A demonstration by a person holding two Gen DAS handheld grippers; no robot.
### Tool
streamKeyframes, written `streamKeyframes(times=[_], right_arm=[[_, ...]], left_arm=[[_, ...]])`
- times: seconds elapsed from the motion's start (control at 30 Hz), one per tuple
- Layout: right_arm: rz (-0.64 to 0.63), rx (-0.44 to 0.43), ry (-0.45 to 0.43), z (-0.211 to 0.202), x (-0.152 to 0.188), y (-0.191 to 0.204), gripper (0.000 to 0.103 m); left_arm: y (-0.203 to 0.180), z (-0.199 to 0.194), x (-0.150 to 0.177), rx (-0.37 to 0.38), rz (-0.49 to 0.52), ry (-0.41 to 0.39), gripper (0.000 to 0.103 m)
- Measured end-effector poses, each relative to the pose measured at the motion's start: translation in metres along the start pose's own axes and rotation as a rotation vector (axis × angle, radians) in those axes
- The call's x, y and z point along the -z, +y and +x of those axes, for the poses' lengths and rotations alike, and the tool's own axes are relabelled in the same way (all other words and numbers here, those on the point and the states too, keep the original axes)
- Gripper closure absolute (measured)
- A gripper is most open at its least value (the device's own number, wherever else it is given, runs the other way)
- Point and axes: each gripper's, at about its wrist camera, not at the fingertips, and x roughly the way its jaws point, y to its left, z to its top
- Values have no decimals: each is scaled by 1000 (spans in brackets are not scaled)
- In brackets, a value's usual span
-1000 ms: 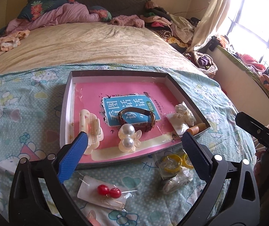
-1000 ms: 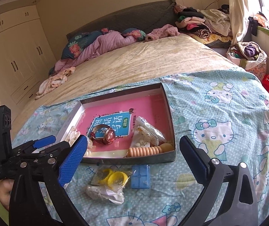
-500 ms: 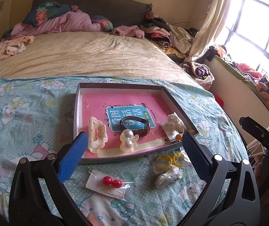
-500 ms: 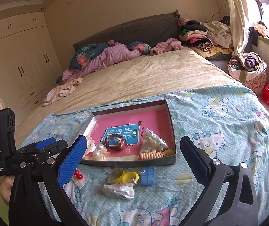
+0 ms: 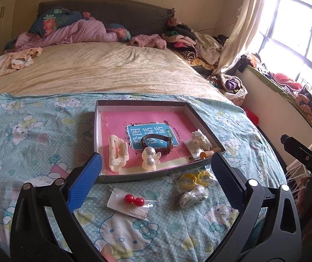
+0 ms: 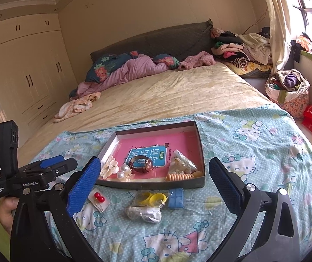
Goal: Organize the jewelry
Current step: 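Withdraw both open grippers from the box back over the bed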
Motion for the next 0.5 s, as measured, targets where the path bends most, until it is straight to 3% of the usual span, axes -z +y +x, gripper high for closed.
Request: streamKeyframes(times=[0.5], right_arm=[[-34, -4, 41, -8, 21, 13, 4]], left_arm=[[9, -3, 27, -28, 34, 55, 10]])
